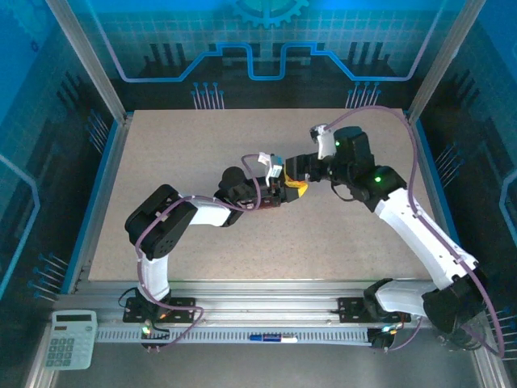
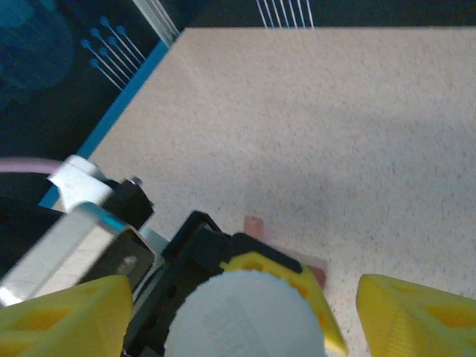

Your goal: Sort the pills into containers

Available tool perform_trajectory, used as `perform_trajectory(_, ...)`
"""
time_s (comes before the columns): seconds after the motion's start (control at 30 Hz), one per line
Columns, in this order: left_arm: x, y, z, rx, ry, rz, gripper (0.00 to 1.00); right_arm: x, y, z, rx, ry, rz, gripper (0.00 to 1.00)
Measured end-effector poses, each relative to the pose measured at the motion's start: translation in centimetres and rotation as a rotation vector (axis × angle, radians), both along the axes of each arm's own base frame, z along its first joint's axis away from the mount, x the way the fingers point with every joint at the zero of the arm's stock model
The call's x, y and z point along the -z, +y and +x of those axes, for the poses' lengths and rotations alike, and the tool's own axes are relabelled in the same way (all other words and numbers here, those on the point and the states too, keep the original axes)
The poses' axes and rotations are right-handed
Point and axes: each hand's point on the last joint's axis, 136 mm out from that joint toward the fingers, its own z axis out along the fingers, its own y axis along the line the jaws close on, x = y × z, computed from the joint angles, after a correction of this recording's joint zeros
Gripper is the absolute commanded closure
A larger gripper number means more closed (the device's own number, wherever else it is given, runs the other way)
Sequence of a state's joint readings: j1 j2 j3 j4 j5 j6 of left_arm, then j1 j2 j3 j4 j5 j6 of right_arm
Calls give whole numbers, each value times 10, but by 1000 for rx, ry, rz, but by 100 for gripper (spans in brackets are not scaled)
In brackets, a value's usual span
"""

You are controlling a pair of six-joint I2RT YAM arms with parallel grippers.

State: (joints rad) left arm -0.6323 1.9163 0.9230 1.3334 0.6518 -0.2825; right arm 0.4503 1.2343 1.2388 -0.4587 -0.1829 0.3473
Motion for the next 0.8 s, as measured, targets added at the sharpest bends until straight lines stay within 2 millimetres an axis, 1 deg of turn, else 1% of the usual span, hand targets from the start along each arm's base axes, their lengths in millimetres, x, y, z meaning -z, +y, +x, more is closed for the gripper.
perform_trajectory(0.13, 0, 0, 0, 0, 0, 0, 100, -17, -6, 2, -62, -55, 17, 20)
perform_trajectory(0.23, 0, 0, 0, 0, 0, 0, 100, -24, -9, 3, -102, -75, 16, 21)
perform_trajectory(0.33, 0, 0, 0, 0, 0, 0, 100, -28, -8, 5, -144, -78, 10, 23)
perform_trajectory(0.4, 0, 0, 0, 0, 0, 0, 100, -26, -6, 5, -173, -72, 2, 24)
perform_trajectory(0.57, 0, 0, 0, 0, 0, 0, 100, -12, -2, 4, -217, -30, -19, 26)
perform_trajectory(0.8, 0, 0, 0, 0, 0, 0, 100, -11, -1, 1, -239, -29, -19, 31)
